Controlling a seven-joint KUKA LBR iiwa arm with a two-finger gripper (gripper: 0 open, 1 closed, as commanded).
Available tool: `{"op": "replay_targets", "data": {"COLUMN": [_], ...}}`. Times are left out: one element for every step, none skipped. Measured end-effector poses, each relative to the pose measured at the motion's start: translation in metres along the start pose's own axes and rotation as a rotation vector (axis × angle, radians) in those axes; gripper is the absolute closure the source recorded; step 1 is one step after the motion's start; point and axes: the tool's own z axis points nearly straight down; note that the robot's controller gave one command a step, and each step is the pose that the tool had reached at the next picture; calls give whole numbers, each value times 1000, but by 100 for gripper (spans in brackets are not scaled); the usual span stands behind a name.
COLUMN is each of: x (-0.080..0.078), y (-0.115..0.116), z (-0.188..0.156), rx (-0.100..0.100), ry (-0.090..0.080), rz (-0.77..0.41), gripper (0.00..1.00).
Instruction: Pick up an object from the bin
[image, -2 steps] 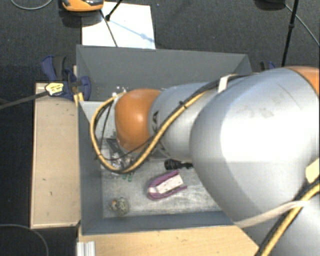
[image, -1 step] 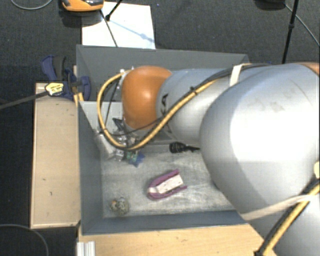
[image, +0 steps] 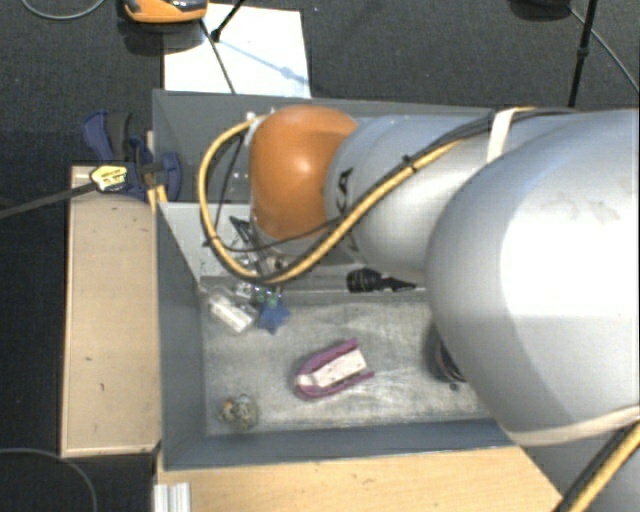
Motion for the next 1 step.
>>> {"op": "replay_targets", "data": {"x": [1], "y": [-1], "z": [3], "rx": [4], "ry": [4], "rz": [-1], "gripper": [0]}}
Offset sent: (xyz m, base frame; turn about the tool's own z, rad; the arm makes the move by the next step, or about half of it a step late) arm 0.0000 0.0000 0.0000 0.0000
